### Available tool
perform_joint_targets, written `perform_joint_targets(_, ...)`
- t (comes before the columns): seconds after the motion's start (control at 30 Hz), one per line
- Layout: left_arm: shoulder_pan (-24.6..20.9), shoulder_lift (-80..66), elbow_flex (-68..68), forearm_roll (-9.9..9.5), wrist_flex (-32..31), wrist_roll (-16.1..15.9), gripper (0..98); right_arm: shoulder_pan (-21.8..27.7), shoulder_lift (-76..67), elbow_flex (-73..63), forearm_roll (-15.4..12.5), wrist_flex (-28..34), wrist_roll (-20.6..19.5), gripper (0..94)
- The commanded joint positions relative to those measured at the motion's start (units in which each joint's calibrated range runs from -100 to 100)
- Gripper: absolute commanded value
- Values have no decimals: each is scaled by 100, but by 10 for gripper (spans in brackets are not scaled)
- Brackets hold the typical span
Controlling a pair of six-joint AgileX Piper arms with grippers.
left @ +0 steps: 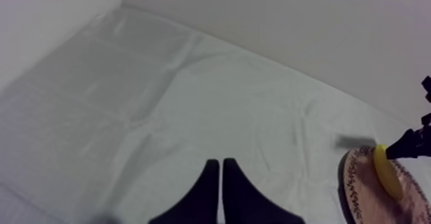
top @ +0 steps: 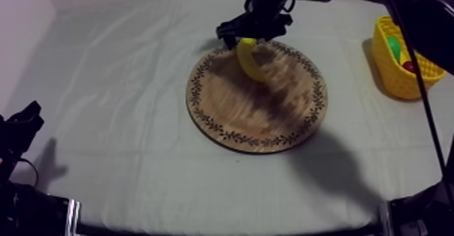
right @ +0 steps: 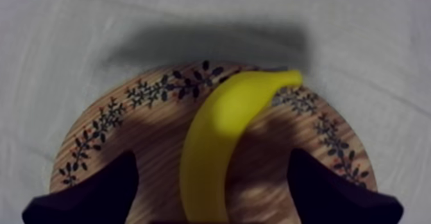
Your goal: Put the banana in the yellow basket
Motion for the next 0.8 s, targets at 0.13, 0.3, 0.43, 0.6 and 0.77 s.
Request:
perform_joint_targets(0.13,1,3,4,2,0,1,1,19,293,-273,-41,263,33,658)
perform_joint_targets(0.3,1,3,4,2,0,1,1,-5,516,-492,36,446,-2,579)
perform_joint_targets(0.43,1,3,4,2,0,1,1,-41,615,-630,89,570,-25,467)
perform_joint_targets(0.6,1,3,4,2,0,1,1,-56,831,-895,70,790,42,368)
perform_joint_targets(0.77,1,3,4,2,0,1,1,-39,1139,-1306,67,1104,81,323)
